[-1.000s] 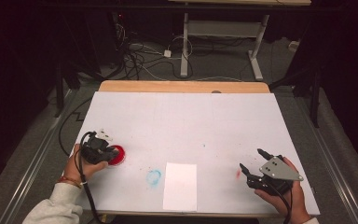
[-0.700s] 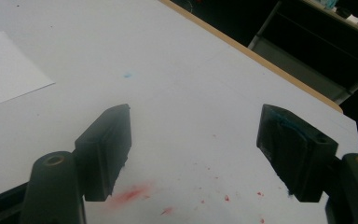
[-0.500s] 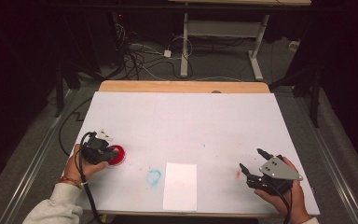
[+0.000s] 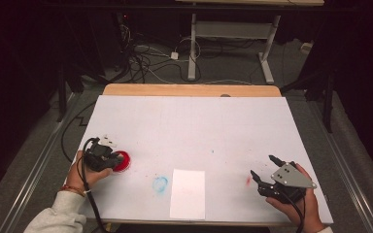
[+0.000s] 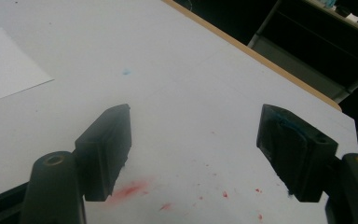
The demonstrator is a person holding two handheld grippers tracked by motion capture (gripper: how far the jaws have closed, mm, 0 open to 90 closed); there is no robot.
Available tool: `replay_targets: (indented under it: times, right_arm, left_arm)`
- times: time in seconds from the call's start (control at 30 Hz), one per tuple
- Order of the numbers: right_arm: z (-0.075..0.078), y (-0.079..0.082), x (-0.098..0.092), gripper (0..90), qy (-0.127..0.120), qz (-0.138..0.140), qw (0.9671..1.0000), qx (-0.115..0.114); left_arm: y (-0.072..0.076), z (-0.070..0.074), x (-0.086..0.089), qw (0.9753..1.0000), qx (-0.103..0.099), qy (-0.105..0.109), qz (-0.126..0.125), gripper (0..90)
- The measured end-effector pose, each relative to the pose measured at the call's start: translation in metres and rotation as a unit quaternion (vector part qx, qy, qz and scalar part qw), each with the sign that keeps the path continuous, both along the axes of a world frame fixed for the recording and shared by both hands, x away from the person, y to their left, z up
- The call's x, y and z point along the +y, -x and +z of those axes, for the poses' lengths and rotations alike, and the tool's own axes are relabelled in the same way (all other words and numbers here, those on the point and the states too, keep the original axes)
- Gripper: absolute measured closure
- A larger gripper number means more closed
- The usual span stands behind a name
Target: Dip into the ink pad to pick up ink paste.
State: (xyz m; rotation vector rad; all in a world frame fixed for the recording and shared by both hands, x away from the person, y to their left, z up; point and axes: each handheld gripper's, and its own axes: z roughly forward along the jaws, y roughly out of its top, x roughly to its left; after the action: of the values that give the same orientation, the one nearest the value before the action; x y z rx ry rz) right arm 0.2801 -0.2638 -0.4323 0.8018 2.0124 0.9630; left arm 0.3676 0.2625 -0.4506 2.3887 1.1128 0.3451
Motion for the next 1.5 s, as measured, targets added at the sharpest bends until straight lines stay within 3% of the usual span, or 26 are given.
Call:
replay_targets:
  times: [0.17, 0.4, 0.63, 0.9, 1.4, 1.5]
  right_arm:
    - [0.000, 0.000, 0.001, 26.9, 0.004, 0.001, 1.0000, 0.000]
    - [-0.001, 0.000, 0.002, 27.4, 0.008, 0.002, 1.0000, 0.004]
    - [-0.001, 0.000, 0.003, 27.3, 0.010, 0.002, 1.0000, 0.001]
    - [-0.001, 0.001, 0.003, 27.0, 0.009, 0.002, 1.0000, -0.003]
    - [-0.001, 0.001, 0.003, 26.8, 0.009, 0.004, 0.9999, -0.004]
    - [-0.001, 0.001, 0.003, 26.8, 0.010, 0.004, 0.9999, -0.006]
  left_arm:
    - [0.003, 0.003, -0.004, 0.9997, -0.013, -0.019, -0.004, 73.5]
    - [0.011, 0.020, -0.005, 0.9988, -0.048, 0.002, 0.002, 73.5]
    - [0.022, 0.042, -0.008, 0.9965, -0.079, 0.025, -0.013, 73.5]
    - [0.029, 0.050, -0.012, 0.9941, -0.097, 0.041, -0.025, 73.5]
    - [0.042, 0.061, -0.038, 0.9899, -0.114, 0.042, -0.072, 73.5]
    - [0.045, 0.062, -0.045, 0.9880, -0.123, 0.039, -0.084, 73.5]
